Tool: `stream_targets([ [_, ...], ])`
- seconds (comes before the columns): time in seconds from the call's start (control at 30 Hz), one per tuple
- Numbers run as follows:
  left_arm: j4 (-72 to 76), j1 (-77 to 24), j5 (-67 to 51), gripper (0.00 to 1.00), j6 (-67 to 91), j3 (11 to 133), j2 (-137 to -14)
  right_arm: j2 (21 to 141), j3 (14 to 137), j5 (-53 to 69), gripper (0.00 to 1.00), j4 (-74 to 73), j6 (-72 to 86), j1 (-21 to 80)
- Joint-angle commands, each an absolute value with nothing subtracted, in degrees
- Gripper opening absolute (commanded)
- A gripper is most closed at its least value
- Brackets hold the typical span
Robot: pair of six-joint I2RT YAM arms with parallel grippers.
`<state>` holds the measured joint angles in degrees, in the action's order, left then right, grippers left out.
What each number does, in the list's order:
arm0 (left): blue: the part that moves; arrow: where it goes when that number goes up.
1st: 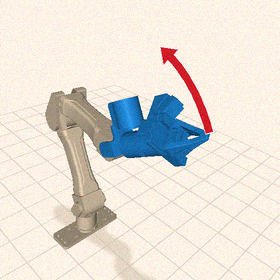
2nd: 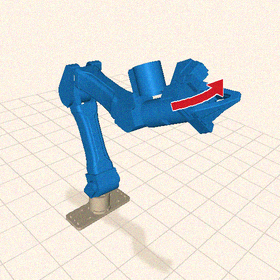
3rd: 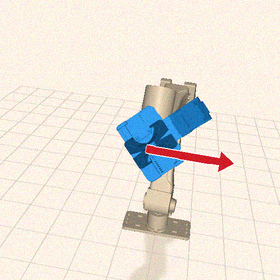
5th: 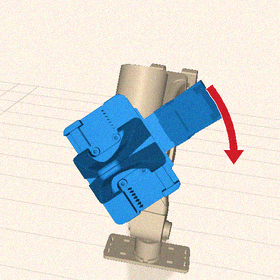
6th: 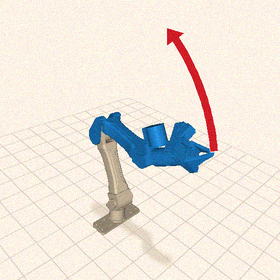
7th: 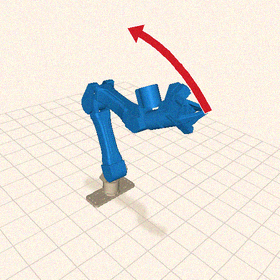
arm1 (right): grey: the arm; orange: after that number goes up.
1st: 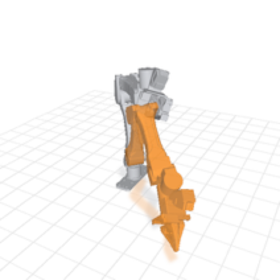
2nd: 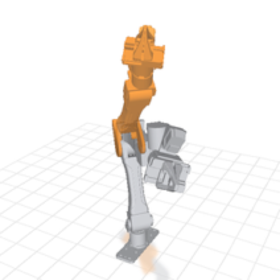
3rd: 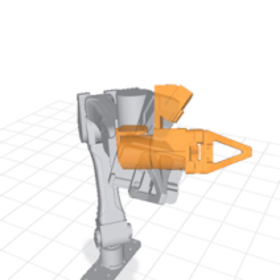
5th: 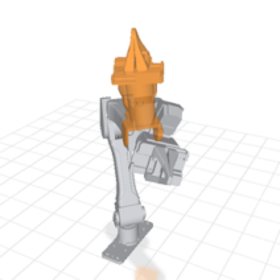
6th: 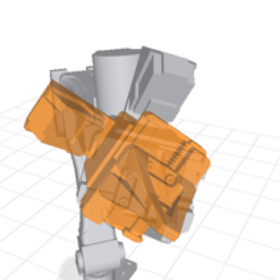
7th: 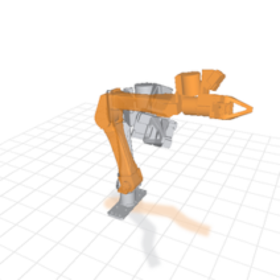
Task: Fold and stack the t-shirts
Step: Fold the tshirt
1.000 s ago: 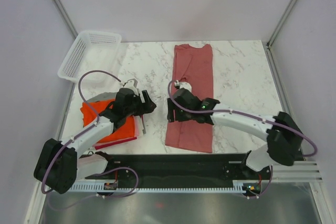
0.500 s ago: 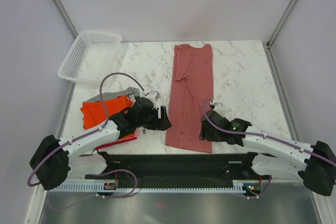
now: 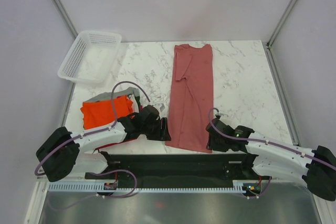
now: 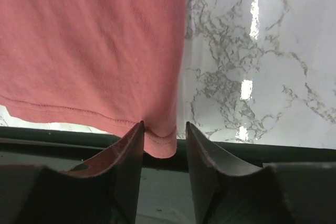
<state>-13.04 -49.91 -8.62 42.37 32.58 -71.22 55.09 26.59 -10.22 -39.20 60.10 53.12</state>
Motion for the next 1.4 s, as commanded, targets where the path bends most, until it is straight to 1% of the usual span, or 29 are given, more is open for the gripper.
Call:
stream_targets([
  [0.0, -10.28, -50.18, -11.6, 0.57, 44.38, 32.08, -72.42, 53.7, 25.4, -7.47, 0.4, -36.22, 61.7, 53.35],
  [0.03, -10.2, -50.19, -11.78, 0.52, 44.38, 32.25, -72.77, 53.7, 25.23, -7.3, 0.39, -36.04, 61.79, 53.26],
  [0.07, -10.2, -50.27, -11.86, 0.5, 44.38, 32.26, -72.95, 53.7, 24.88, -7.21, 0.39, -35.69, 61.7, 53.26],
  [0.13, -10.02, -50.36, -11.95, 0.45, 44.39, 32.08, -73.47, 53.7, 24.7, -7.03, 0.3, -35.42, 61.61, 53.26],
  [0.17, -9.93, -50.36, -11.95, 0.45, 44.38, 32.08, -73.74, 53.7, 24.61, -7.12, 0.26, -35.51, 61.44, 53.35],
  [0.27, -9.84, -50.54, -11.95, 0.43, 44.47, 31.73, -74.09, 53.7, 24.43, -7.47, 0.0, -35.59, 61.0, 53.35],
  [0.4, -9.49, -50.71, -11.69, 0.45, 44.74, 31.38, -74.27, 54.58, 24.43, -8.17, 0.0, -36.38, 60.29, 53.35],
  [0.7, -8.26, -51.59, -12.22, 0.4, 45.35, 31.81, -77.25, 53.62, 24.26, -8.97, 0.0, -36.65, 59.85, 53.35],
  [1.0, -8.7, -52.03, -9.67, 0.4, 45.26, 33.3, -78.4, 53.35, 24.08, -8.61, 0.0, -36.39, 59.07, 53.26],
  [1.07, -8.7, -52.03, -9.49, 0.31, 45.09, 33.84, -79.71, 53.88, 24.43, -8.61, 0.0, -36.47, 58.8, 53.26],
  [1.1, -8.7, -52.03, -9.49, 0.24, 45.09, 34.19, -79.98, 54.05, 24.52, -8.61, 0.0, -36.47, 58.71, 53.35],
  [1.13, -8.79, -52.03, -9.41, 0.07, 44.74, 34.28, -79.63, 54.05, 24.7, -8.79, 0.0, -36.56, 58.54, 53.26],
  [1.17, -8.96, -52.38, -8.71, 0.02, 44.65, 34.19, -79.02, 54.05, 24.87, -8.88, 0.0, -36.91, 58.36, 53.26],
  [1.37, -12.21, -53.61, -8.78, 0.02, 45.79, 34.19, -72.44, 51.42, 29.61, -11.6, 0.0, -41.39, 56.78, 53.35],
])
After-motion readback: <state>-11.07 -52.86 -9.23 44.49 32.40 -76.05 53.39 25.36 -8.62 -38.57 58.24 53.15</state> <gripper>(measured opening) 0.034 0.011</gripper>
